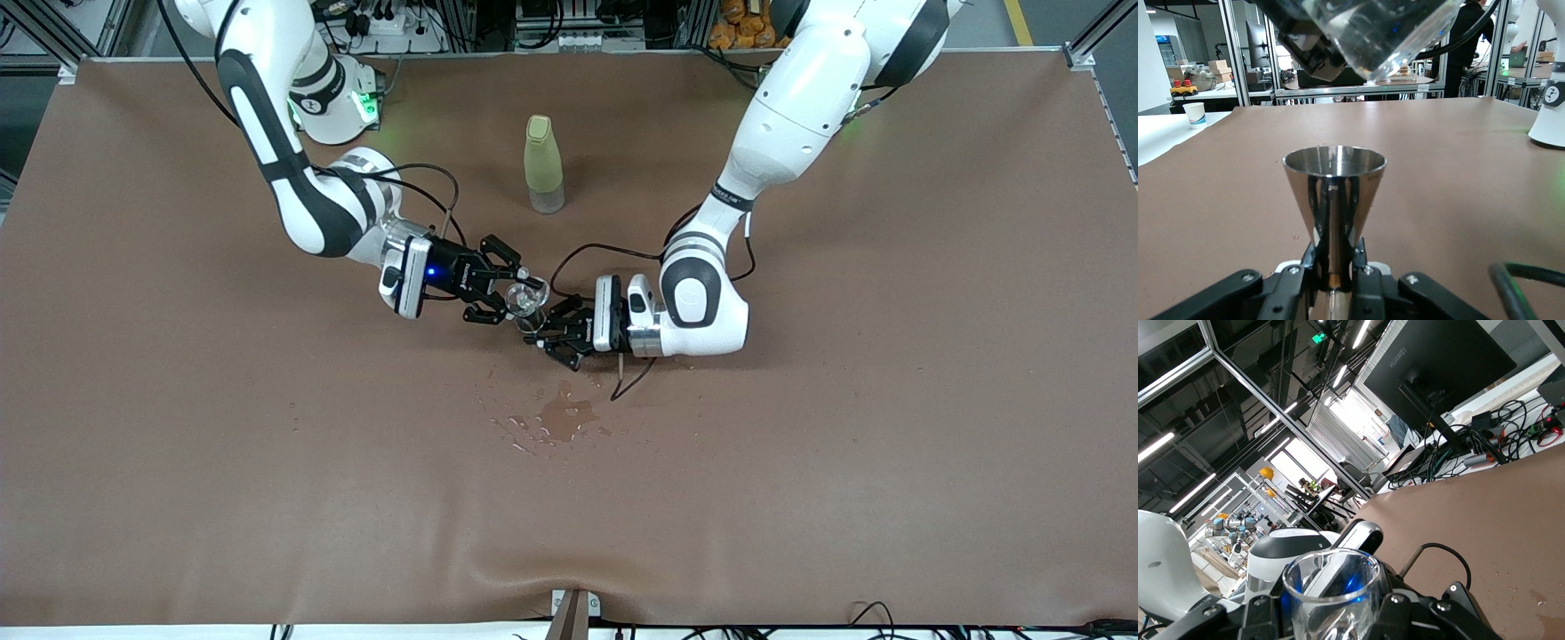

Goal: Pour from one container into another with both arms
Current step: 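Tilt the beaker with the right gripper over the held jigger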

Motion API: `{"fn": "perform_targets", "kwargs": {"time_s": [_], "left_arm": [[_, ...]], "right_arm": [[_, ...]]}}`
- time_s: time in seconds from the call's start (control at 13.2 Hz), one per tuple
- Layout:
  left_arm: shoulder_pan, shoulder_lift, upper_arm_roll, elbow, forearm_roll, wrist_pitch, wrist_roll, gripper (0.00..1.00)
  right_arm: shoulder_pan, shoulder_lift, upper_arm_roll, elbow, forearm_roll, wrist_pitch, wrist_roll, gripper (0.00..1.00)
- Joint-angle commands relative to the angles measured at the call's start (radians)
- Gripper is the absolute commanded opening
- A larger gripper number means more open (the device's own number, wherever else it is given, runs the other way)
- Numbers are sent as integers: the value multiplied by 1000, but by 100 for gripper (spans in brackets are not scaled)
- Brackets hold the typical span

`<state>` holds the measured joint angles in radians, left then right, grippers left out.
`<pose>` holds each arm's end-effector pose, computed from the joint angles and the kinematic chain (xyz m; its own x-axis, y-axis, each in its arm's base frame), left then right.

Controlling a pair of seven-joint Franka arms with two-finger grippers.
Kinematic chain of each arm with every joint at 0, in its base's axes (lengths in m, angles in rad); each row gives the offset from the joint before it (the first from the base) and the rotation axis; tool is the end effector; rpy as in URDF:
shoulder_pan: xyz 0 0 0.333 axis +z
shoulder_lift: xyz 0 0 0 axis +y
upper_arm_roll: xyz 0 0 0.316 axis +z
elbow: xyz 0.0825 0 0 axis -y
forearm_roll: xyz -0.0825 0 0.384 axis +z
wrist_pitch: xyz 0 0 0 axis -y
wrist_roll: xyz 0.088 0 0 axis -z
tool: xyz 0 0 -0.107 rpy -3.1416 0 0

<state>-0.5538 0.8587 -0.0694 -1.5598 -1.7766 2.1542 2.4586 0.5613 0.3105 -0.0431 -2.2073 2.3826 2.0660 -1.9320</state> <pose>0.5527 -0.4374 0.1532 -0.0529 -0.2532 0.9660 -0.9967 0.0735 -0.0353 0.4790 0.3149 0.2629 0.6568 -0.2621 0.7071 0.6457 -0.2890 -0.7068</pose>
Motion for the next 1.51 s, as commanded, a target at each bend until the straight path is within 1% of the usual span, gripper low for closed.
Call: {"fn": "perform_targets", "kwargs": {"time_s": [0.0, 0.23, 0.68, 0.83, 1.44], "left_arm": [[-12, 11, 8, 18, -32, 7, 22, 0], [-12, 11, 8, 18, -30, 9, 23, 0], [-9, 17, 13, 20, -30, 9, 28, 0], [-6, 26, 13, 38, -29, 10, 34, 0], [-8, 31, 14, 40, -27, 10, 36, 0]], "right_arm": [[11, -19, -1, -15, 27, 5, 60, 25], [22, -19, -1, -15, 27, 3, 128, 24], [23, -13, -1, -15, 29, 3, 178, 24], [22, -13, -3, -15, 30, 2, 206, 24], [22, -13, -3, -17, 30, 5, 381, 23]]}}
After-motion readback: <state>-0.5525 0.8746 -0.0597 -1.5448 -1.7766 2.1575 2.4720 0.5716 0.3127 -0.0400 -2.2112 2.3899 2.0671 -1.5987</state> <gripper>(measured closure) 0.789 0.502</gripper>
